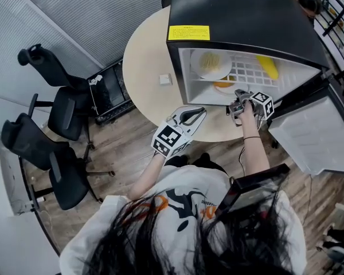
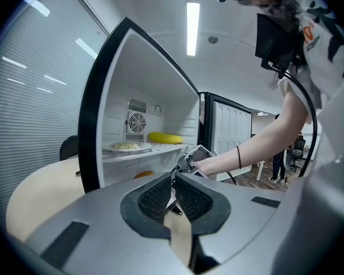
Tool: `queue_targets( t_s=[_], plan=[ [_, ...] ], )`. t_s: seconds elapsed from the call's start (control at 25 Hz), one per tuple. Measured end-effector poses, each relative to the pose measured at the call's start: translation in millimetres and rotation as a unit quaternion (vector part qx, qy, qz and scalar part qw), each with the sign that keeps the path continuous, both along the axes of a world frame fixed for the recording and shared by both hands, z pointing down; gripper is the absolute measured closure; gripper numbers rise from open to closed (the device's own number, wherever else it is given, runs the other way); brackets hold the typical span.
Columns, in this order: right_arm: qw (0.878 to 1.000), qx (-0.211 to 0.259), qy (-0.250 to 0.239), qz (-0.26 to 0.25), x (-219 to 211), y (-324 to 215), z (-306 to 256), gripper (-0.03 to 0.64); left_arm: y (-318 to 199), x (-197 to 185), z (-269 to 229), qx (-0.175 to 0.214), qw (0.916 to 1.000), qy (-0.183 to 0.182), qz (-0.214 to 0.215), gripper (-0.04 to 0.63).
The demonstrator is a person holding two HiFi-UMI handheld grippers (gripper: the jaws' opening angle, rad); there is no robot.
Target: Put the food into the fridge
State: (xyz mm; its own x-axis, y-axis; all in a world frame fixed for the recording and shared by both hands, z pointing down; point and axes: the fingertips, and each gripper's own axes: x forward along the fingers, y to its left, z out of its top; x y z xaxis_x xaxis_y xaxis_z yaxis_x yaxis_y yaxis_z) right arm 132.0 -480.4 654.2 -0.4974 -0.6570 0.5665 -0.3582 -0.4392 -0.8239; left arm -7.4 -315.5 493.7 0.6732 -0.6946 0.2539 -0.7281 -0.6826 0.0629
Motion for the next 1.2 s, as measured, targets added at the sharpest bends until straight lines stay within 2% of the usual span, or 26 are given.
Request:
queue_targets(
  t_s=[0.08, 0.12, 0.2, 0.32, 0.4, 0.52, 0.56, 0.6, 0.68, 1.0, 1.04, 1.16, 1.2],
  plan=[
    [0.999, 0.019, 0.034, -0.022, -1, -6, -3, 0.576, 1, -3, 0, 0.000, 1.0000, -0.003, -0.003, 0.581],
    [0.997, 0.031, 0.055, -0.038, -4, -8, -5, 0.551, 1, -5, 0, 0.000, 1.0000, -0.005, -0.005, 0.581],
    [0.991, 0.050, 0.100, -0.073, -8, -12, -7, 0.415, 1, -7, 0, 0.000, 0.9999, -0.006, -0.009, 0.581],
    [0.976, 0.053, 0.182, -0.110, -5, -11, -6, 0.394, 1, -10, 0, 0.000, 0.9999, -0.008, -0.012, 0.581],
    [0.955, 0.052, 0.257, -0.141, -1, -9, -6, 0.380, 1, -11, 0, 0.001, 0.9999, -0.010, -0.013, 0.581],
    [0.906, 0.056, 0.377, -0.183, 8, -5, -10, 0.354, 1, -15, 0, 0.002, 0.9998, -0.014, -0.013, 0.581],
    [0.893, 0.061, 0.404, -0.189, 10, -4, -13, 0.354, 1, -16, 0, 0.002, 0.9998, -0.014, -0.013, 0.581],
    [0.884, 0.068, 0.420, -0.193, 11, -4, -16, 0.354, 1, -17, -1, 0.003, 0.9998, -0.013, -0.013, 0.581],
    [0.883, 0.077, 0.421, -0.195, 9, -1, -22, 0.354, 0, -18, -2, 0.005, 0.9999, -0.009, -0.013, 0.581],
    [0.906, 0.128, 0.365, -0.173, -3, 20, -57, 0.363, -4, -23, -9, 0.011, 0.9999, 0.002, -0.005, 0.581],
    [0.908, 0.139, 0.356, -0.171, -7, 24, -63, 0.378, -5, -24, -11, 0.013, 0.9999, 0.004, -0.003, 0.581],
    [0.910, 0.170, 0.344, -0.160, -16, 40, -83, 0.508, -5, -27, -19, 0.022, 0.9997, 0.009, 0.004, 0.581],
    [0.910, 0.178, 0.341, -0.156, -18, 46, -89, 0.528, -4, -27, -21, 0.024, 0.9996, 0.011, 0.007, 0.581]
  ],
)
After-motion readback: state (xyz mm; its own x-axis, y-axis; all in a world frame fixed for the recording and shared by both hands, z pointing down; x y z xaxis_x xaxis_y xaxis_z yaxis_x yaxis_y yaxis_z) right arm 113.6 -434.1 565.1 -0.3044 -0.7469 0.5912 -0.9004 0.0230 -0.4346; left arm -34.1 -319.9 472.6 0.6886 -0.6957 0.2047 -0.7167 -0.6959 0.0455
